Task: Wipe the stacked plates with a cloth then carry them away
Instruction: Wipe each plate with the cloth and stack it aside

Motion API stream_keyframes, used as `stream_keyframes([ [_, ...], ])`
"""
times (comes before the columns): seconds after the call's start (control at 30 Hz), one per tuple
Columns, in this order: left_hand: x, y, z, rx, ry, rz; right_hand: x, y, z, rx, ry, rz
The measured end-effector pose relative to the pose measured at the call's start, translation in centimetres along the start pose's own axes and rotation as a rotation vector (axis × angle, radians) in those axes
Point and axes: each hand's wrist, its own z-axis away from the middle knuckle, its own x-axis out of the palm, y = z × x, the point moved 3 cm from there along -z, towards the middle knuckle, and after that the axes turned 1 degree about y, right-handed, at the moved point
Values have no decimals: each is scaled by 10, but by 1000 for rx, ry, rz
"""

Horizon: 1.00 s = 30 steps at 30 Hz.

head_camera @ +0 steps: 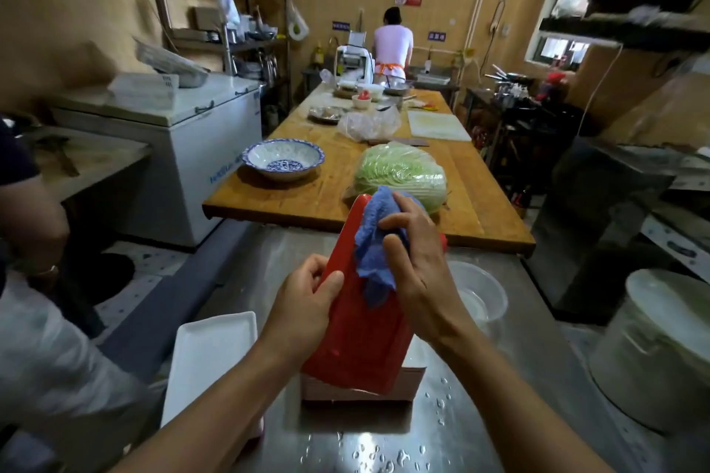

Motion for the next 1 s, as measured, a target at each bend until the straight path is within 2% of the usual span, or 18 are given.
stream_keyframes([
  [0.13,-2,2,5,-20,18,80,8,-12,-19,-70,131,230],
  [0.33,-8,3,7,-76,-13,169,8,4,-15,-181,61,501],
  [0.7,5,3,17,-84,13,253,-8,33,21,130,283,189],
  [0.83,17,3,13,-129,85,324,-1,37,45,256,257,160],
  [1.0,22,11,-5,-100,139,437,6,38,79,355,207,118],
])
